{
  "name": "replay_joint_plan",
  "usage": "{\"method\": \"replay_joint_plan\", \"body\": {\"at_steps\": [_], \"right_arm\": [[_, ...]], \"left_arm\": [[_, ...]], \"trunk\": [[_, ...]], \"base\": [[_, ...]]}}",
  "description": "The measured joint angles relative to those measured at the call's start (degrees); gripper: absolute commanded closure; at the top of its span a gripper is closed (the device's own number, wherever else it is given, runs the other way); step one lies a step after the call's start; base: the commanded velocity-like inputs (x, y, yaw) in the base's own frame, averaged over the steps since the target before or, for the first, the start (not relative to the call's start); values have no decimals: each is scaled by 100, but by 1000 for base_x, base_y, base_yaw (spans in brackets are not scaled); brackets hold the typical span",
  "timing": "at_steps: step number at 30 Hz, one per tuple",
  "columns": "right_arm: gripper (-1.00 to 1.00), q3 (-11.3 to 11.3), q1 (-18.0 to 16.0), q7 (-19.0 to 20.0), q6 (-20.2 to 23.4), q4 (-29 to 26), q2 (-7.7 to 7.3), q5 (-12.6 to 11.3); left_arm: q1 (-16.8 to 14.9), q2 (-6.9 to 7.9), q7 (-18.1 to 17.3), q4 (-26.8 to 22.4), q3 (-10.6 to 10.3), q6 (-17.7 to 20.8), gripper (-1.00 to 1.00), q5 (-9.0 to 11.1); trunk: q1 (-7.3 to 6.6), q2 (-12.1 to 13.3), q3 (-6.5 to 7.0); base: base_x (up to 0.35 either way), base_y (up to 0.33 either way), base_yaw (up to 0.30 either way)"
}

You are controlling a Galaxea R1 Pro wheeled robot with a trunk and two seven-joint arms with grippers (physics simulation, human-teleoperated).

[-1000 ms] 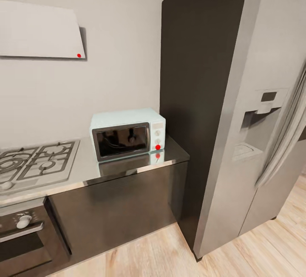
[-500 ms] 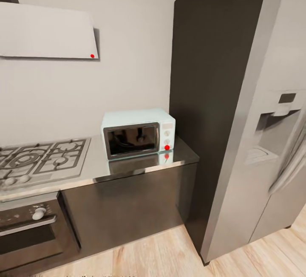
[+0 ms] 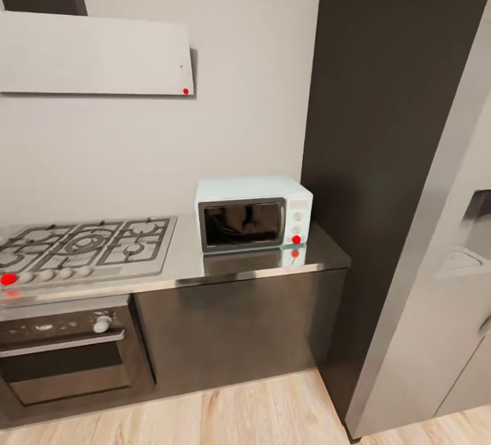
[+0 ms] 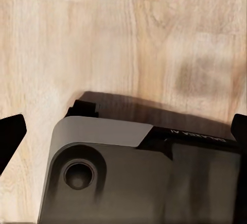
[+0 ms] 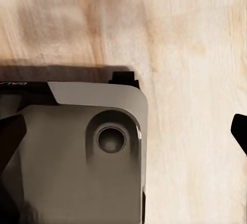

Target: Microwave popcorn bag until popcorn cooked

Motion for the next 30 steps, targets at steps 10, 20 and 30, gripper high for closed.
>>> {"method": "replay_joint_plan", "body": {"at_steps": [10,20,30], "right_arm": [[-100,1,0,0,0,0,16,0],[-100,0,0,0,0,0,14,42],[-100,-7,1,-1,0,-1,-4,44]], "left_arm": [[0,0,1,0,3,0,-100,2],[0,0,1,1,5,0,-100,1],[0,-17,43,0,-3,16,-100,-8]], "trunk": [[0,0,0],[0,0,0],[-1,-1,0]], "base": [[0,0,269],[0,0,211],[50,-176,1]]}}
